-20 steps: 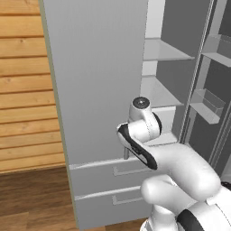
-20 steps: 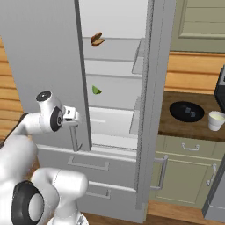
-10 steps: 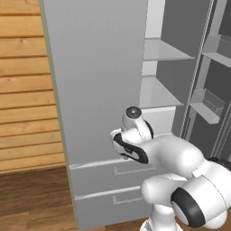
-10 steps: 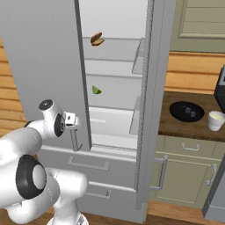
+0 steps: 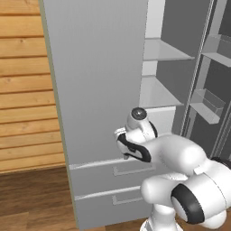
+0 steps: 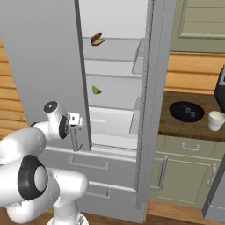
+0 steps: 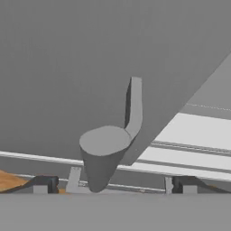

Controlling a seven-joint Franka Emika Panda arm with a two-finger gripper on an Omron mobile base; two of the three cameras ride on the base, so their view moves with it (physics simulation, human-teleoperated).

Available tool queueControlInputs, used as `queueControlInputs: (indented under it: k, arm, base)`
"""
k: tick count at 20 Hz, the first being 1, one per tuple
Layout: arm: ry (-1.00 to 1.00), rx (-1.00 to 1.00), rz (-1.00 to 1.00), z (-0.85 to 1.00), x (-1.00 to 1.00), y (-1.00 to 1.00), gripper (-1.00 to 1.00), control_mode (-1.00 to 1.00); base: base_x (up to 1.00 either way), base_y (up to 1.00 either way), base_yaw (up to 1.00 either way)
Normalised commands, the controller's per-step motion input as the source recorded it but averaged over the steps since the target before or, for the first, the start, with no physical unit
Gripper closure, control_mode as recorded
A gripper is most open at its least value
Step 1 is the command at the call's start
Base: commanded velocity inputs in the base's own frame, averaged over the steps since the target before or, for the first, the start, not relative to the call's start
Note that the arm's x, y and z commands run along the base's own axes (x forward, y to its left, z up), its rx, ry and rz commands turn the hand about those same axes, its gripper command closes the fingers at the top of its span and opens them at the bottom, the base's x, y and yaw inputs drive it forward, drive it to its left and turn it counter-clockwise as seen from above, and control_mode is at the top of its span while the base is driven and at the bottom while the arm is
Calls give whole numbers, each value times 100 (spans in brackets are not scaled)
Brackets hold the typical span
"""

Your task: Grab a lemon wedge from the fridge and one ice cube from the ice bowl, and put them in the glass of lemonade.

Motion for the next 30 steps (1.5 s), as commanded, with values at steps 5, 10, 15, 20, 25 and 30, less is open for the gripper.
queueControlInputs:
  k: [5, 10, 15, 20, 25, 30]
  arm:
    - [-2, 3, 0, -8, 36, 11, -100, -100]
    - [-3, 3, 0, -16, 20, 4, -100, -100]
    - [-2, 2, 0, -25, 31, 9, -100, -100]
    - [0, 0, 0, -5, 32, 15, 100, -100]
    - [7, -1, 0, 1, 20, 21, 100, -100]
    - [11, -3, -3, 11, 7, 11, 100, -100]
  base:
    - [0, 0, 0]
    - [0, 0, 0]
    - [0, 0, 0]
    - [0, 0, 0]
    - [0, 0, 0]
    - [0, 0, 0]
